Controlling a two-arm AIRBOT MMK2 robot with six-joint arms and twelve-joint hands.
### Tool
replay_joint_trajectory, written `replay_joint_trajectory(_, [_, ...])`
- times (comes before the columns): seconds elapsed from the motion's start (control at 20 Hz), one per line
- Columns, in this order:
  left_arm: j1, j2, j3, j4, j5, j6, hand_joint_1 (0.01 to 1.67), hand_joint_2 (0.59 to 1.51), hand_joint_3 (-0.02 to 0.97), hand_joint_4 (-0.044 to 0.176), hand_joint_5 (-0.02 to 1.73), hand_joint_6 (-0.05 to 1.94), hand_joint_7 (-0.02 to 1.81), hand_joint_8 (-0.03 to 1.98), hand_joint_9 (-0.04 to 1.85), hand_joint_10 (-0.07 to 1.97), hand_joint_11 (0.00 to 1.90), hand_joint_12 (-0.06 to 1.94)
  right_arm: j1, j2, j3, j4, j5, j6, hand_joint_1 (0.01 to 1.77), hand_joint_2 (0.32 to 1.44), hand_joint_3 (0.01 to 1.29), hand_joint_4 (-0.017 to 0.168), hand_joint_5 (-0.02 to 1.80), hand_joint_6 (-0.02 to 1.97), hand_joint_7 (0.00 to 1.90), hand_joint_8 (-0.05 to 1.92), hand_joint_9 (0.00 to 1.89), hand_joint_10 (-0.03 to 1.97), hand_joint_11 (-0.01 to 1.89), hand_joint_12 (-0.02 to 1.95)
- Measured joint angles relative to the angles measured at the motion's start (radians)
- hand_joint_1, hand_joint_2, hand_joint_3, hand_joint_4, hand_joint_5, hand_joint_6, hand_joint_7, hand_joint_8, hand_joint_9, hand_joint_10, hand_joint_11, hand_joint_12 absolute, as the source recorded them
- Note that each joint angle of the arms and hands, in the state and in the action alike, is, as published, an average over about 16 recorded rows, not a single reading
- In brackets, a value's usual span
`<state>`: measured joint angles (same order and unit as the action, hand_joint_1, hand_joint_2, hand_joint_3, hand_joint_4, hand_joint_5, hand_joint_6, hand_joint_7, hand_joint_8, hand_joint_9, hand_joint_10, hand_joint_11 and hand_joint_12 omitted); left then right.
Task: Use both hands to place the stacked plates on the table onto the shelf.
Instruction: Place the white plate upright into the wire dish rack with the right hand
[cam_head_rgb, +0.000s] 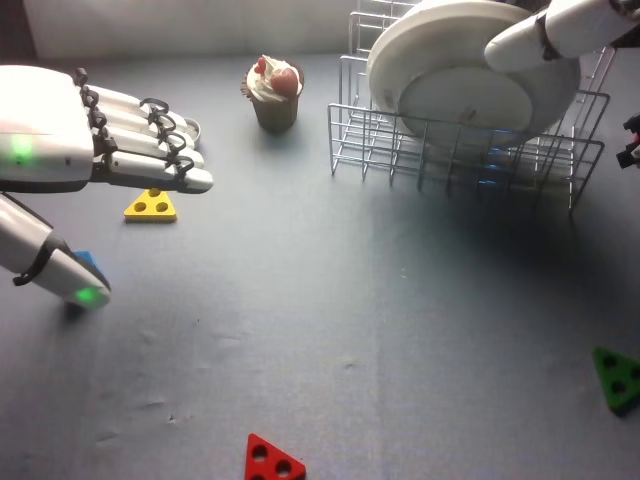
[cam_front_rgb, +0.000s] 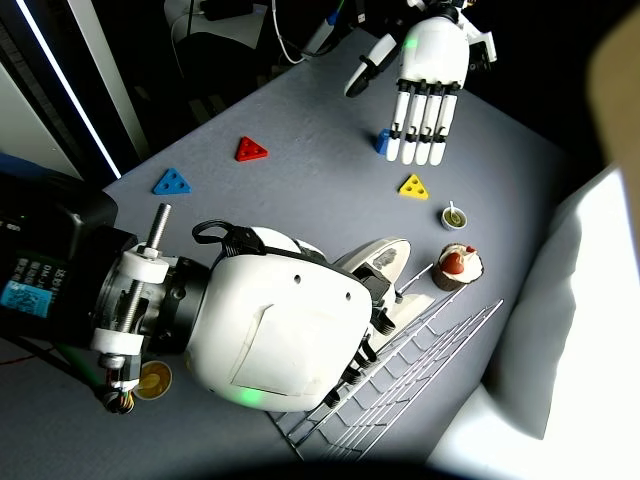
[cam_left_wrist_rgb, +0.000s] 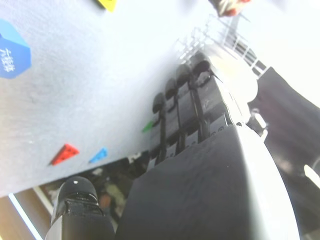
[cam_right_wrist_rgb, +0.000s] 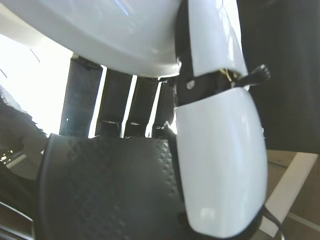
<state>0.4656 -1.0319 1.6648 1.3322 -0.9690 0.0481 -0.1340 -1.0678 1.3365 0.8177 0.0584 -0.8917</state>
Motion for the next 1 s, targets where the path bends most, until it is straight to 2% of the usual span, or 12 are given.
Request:
replay_joint_trajectory(0.35, [0.0, 0.0, -0.022, -0.009, -0.011, -0.003, 0.01, 0.981, -0.001, 0.0, 0.15, 0.02, 0.21, 0.01, 0.22, 0.01, 0.2, 0.01, -0.004, -0.001, -0.003, 0.002, 0.003, 0.003, 1.15, 1.0, 0.01, -0.005, 0.8, 0.32, 0.93, 0.08, 0.99, 0.03, 1.08, 0.02])
replay_joint_trajectory(0.45, [0.0, 0.001, -0.029, -0.008, -0.009, -0.007, 0.01, 0.982, -0.001, 0.0, 0.15, 0.02, 0.21, 0.01, 0.21, 0.01, 0.2, 0.01, 0.003, 0.001, -0.007, 0.003, 0.003, 0.004, 1.1, 1.0, 0.01, -0.005, 0.76, 0.22, 0.88, 0.01, 0.95, 0.02, 1.04, 0.02])
replay_joint_trajectory(0.65, [-0.001, 0.001, -0.039, 0.001, -0.005, -0.019, 0.01, 0.982, -0.001, 0.0, 0.16, 0.02, 0.22, 0.01, 0.22, 0.01, 0.2, 0.01, 0.023, 0.007, -0.018, 0.004, 0.004, 0.005, 1.03, 0.98, 0.01, -0.004, 0.67, 0.03, 0.8, 0.02, 0.86, 0.02, 0.94, 0.02])
replay_joint_trajectory(0.8, [-0.002, 0.001, -0.046, 0.004, -0.003, -0.023, 0.01, 0.982, -0.001, 0.0, 0.16, 0.02, 0.22, 0.01, 0.22, 0.01, 0.2, 0.01, 0.042, 0.012, -0.028, 0.004, 0.002, 0.006, 0.99, 0.96, 0.01, -0.001, 0.62, 0.02, 0.76, 0.02, 0.79, 0.02, 0.86, 0.02])
replay_joint_trajectory(1.0, [-0.005, 0.002, -0.055, 0.01, -0.002, -0.026, 0.01, 0.982, -0.001, 0.001, 0.17, 0.02, 0.21, 0.01, 0.21, 0.01, 0.2, 0.01, 0.067, 0.022, -0.046, -0.042, -0.001, 0.006, 0.95, 0.96, 0.01, 0.011, 0.59, 0.02, 0.7, 0.02, 0.72, 0.02, 0.77, 0.02])
